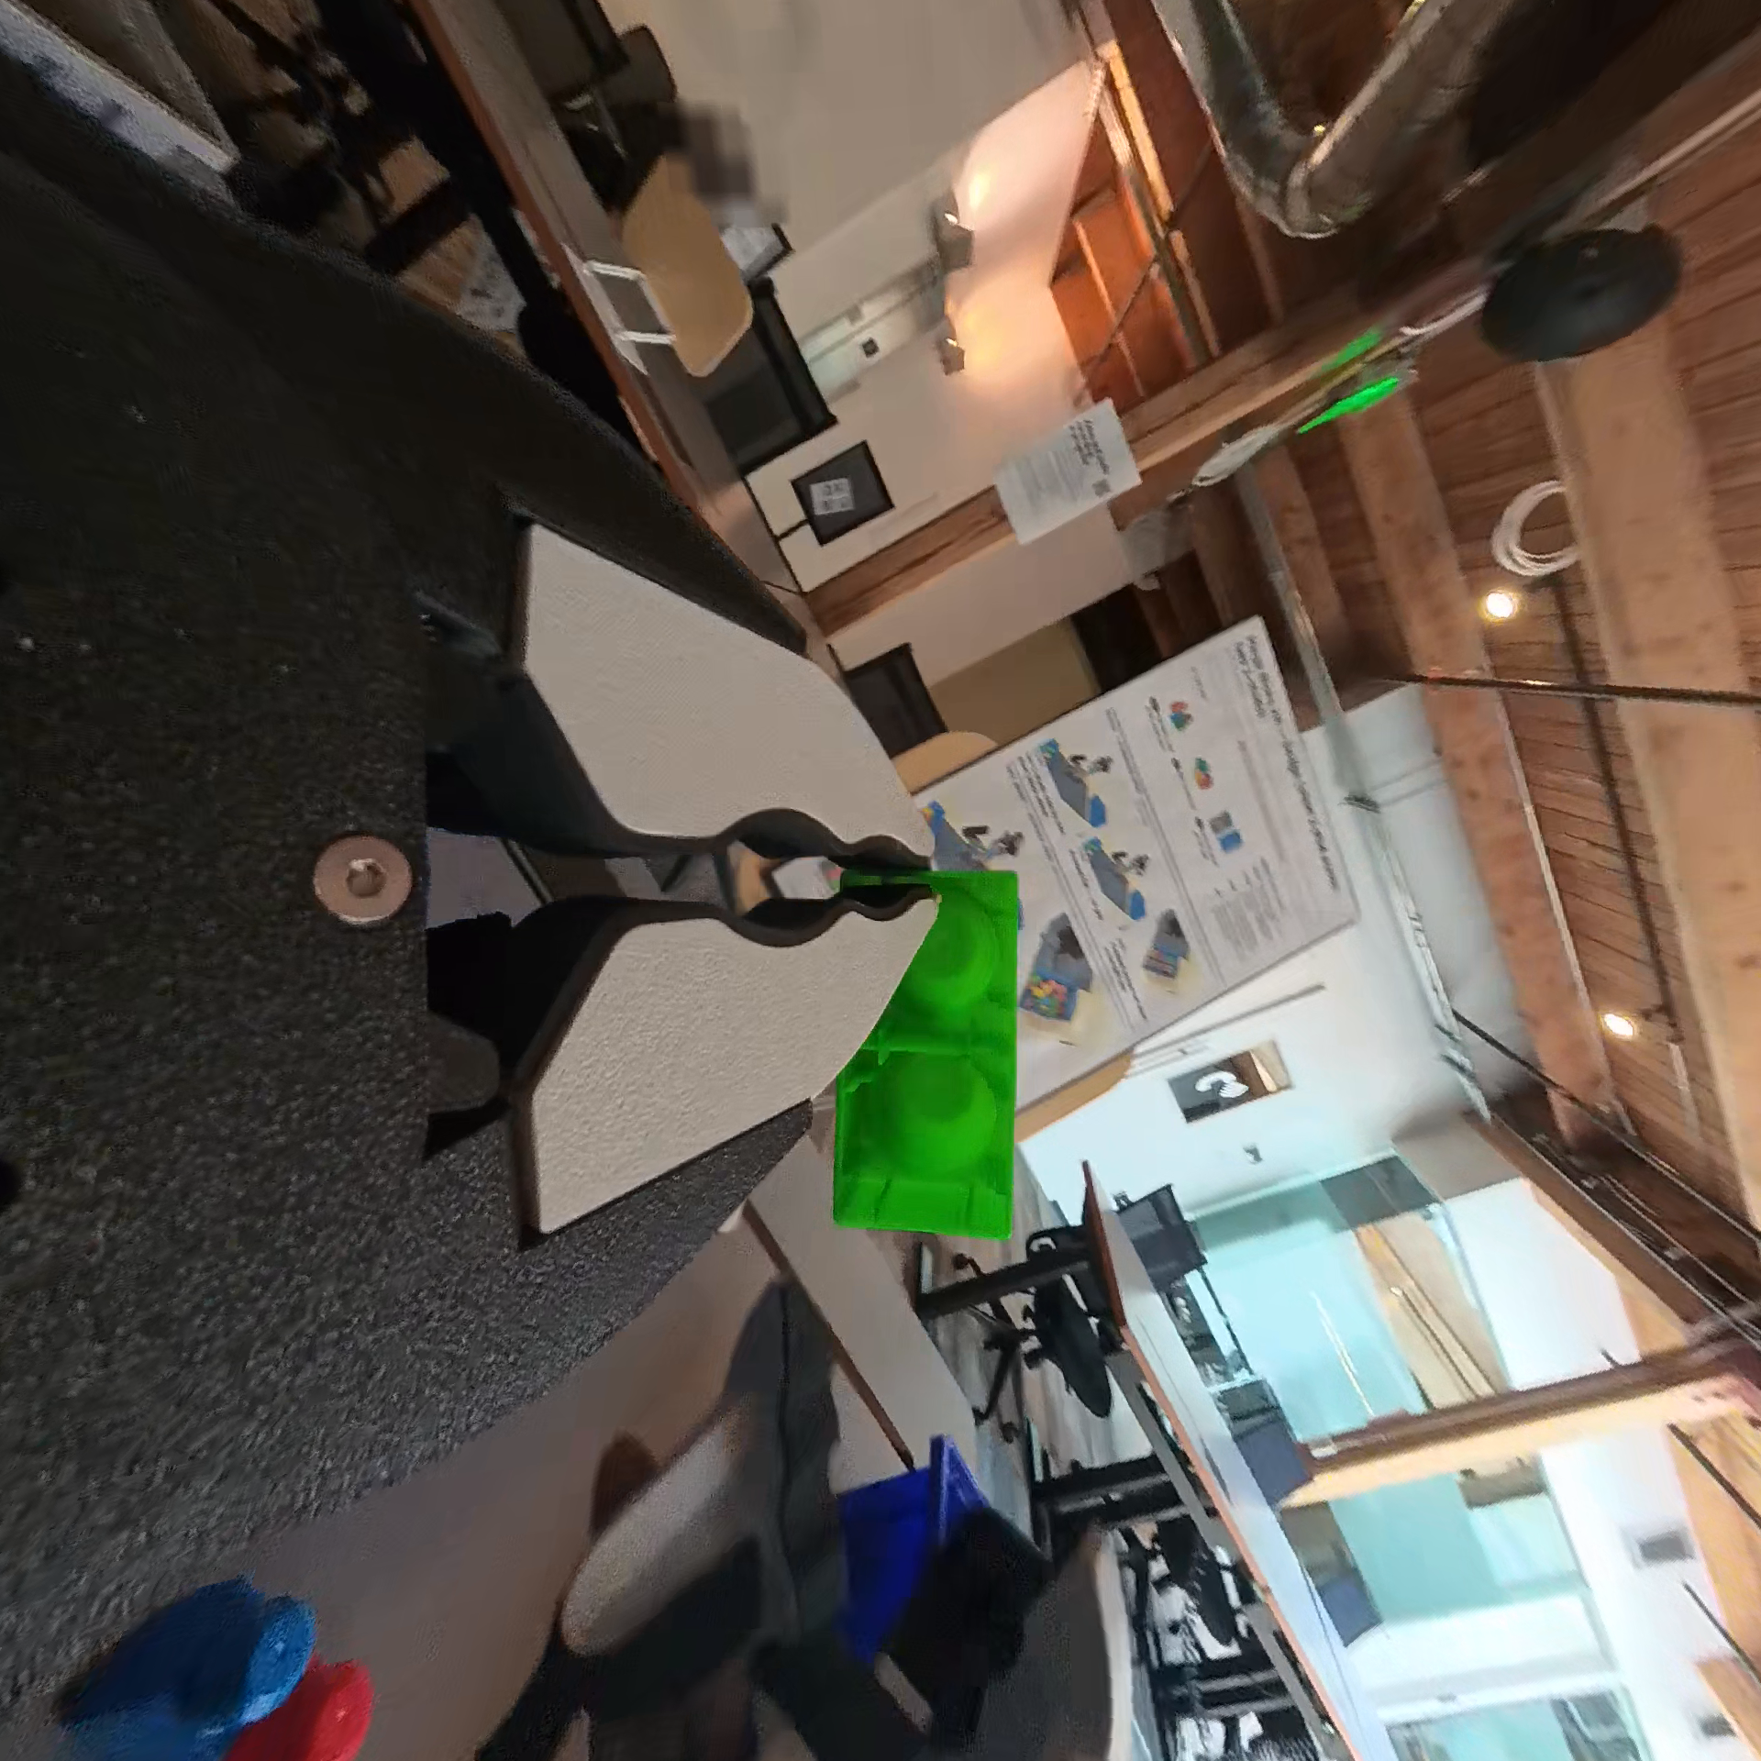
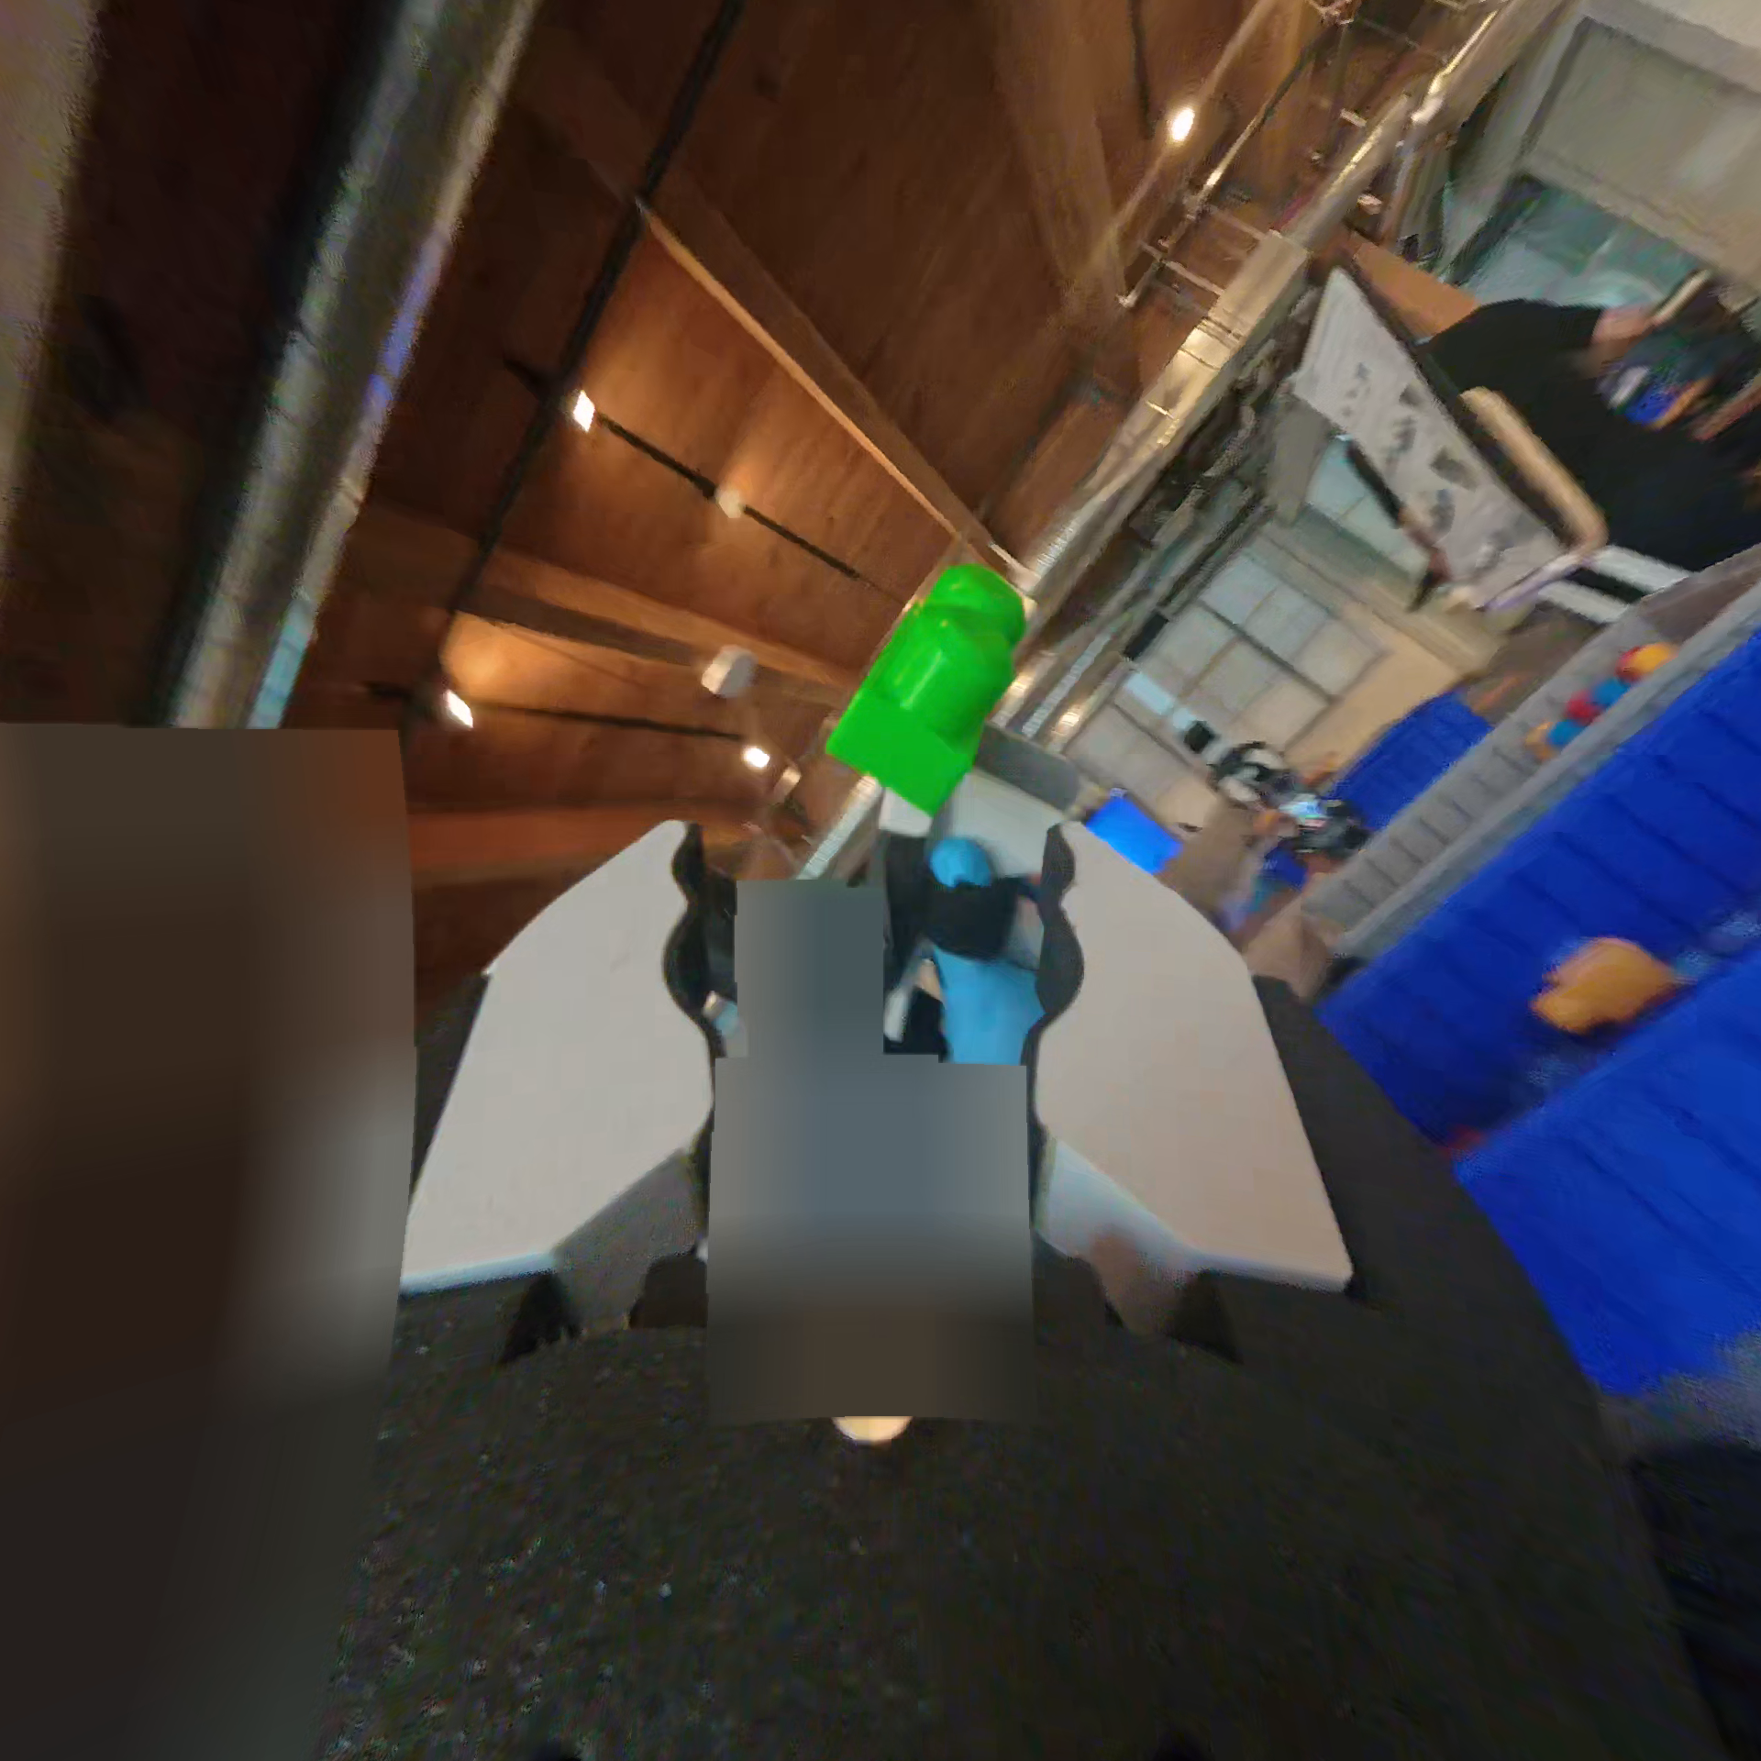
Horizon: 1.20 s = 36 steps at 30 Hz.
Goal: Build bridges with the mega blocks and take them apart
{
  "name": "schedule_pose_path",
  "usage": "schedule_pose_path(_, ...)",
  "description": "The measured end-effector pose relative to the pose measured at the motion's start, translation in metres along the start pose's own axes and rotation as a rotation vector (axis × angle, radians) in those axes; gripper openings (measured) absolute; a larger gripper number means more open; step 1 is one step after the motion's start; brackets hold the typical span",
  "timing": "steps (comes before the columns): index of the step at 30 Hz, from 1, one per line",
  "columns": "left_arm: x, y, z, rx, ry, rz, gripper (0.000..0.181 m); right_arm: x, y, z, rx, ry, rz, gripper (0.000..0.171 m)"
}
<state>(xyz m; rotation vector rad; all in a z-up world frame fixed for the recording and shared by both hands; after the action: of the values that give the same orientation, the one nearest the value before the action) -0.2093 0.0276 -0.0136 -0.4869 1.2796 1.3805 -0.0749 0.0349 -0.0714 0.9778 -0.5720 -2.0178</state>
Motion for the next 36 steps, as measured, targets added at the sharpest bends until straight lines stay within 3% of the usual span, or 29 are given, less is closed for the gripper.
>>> schedule_pose_path(4,-0.006,-0.016,0.003,0.034,-0.044,-0.005,0.002,-0.005,-0.004,0.009,-0.113,-0.132,0.233,0.063)
schedule_pose_path(11,-0.004,-0.032,0.008,0.076,-0.07,0.027,0.002,0.001,-0.006,0.016,-0.179,-0.196,0.354,0.06)
schedule_pose_path(16,-0.003,-0.036,0.009,0.075,-0.082,0.077,0.002,-0.001,-0.009,0.014,-0.191,-0.253,0.38,0.051)
schedule_pose_path(23,-0.004,-0.044,0.012,0.057,-0.093,0.203,0.002,-0.001,-0.006,0.015,-0.194,-0.243,0.378,0.051)
schedule_pose_path(36,-0.002,-0.056,0.01,0.028,-0.107,0.344,0.002,-0.002,-0.007,0.013,-0.205,-0.214,0.346,0.036)
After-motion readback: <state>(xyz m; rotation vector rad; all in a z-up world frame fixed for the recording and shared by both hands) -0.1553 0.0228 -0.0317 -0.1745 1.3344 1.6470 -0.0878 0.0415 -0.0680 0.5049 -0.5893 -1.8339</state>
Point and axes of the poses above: each gripper's, where its closed fingertips meet, z out along the fingers, x out of its underside, y = z × x across the jaws, the point moved 5 cm from there along -z, back along the fingers, and after that the axes turned 2 degrees about -x, right-handed, at the moved point
